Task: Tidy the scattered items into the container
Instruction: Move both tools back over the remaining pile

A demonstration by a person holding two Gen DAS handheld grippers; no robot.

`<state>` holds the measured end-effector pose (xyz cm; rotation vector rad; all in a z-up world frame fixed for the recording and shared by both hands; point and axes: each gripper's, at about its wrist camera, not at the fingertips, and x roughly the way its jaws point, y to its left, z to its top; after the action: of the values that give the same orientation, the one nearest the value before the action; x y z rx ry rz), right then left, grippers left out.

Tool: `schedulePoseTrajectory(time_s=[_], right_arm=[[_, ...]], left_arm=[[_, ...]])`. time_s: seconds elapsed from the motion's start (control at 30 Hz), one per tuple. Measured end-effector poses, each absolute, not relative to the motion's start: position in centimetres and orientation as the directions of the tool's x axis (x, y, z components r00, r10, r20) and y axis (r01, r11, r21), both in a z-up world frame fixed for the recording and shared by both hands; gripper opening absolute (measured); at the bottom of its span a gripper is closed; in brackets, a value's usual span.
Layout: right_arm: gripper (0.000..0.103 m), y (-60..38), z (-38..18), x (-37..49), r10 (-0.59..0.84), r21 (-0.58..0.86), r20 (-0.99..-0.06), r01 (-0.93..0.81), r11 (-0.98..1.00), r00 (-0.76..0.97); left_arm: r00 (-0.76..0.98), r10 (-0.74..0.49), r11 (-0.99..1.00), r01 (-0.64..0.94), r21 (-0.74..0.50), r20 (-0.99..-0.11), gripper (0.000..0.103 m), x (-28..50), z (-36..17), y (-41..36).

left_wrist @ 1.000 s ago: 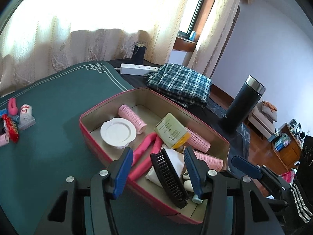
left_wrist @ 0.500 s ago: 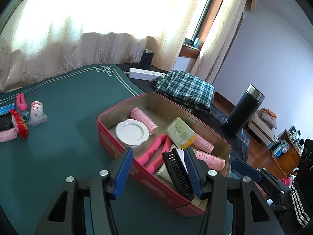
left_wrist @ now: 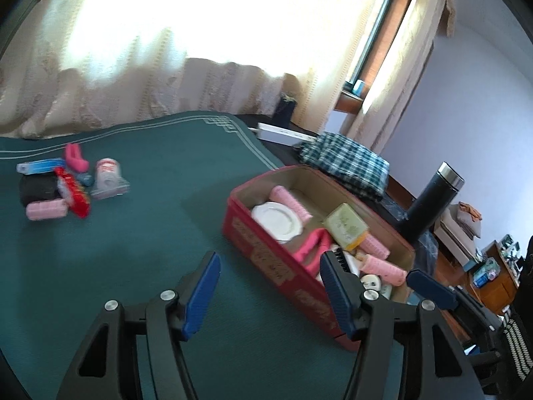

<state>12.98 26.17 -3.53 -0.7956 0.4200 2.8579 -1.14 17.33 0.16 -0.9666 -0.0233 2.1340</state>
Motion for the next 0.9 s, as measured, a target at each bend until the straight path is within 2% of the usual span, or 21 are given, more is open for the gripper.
schedulePoseTrajectory(time_s=[0.1, 0.2, 0.53, 0.67, 0.9], right_arm=[[0.079, 24.7, -3.6, 12.0, 0.037, 0.215, -0.524, -0.174, -0.961, -0.851], [0.079, 23.2, -4.1, 10.7, -0.006, 0.217, -0.534, -0.131, -0.967, -0.846], [0.079, 19.5, -6.8, 6.6, -0.108, 0.218, -0.601, -0.032, -0.975, -0.792], [0.079, 18.6, -7.7, 5.6, -0.136, 0.221, -0.621, -0.006, -0.975, -0.772], [0.079, 17.9, -8.8, 4.4, -0.167, 0.234, -0.641, 0.017, -0.972, -0.749]], left_arm=[[-0.443, 0.630, -0.733, -0.610, -0.300, -0.637, 0.064, -2.0, -0.2, 15.0], [-0.478, 0.586, -0.781, -0.548, -0.299, -0.654, 0.070, -3.6, -1.0, 12.2], [-0.561, 0.434, -0.894, -0.367, -0.258, -0.705, 0.070, -9.0, -3.0, 4.0], [-0.564, 0.402, -0.910, -0.335, -0.245, -0.722, 0.070, -10.8, -3.6, 2.9], [-0.576, 0.328, -0.931, -0.331, -0.153, -0.748, 0.070, -15.1, -4.9, 3.2]])
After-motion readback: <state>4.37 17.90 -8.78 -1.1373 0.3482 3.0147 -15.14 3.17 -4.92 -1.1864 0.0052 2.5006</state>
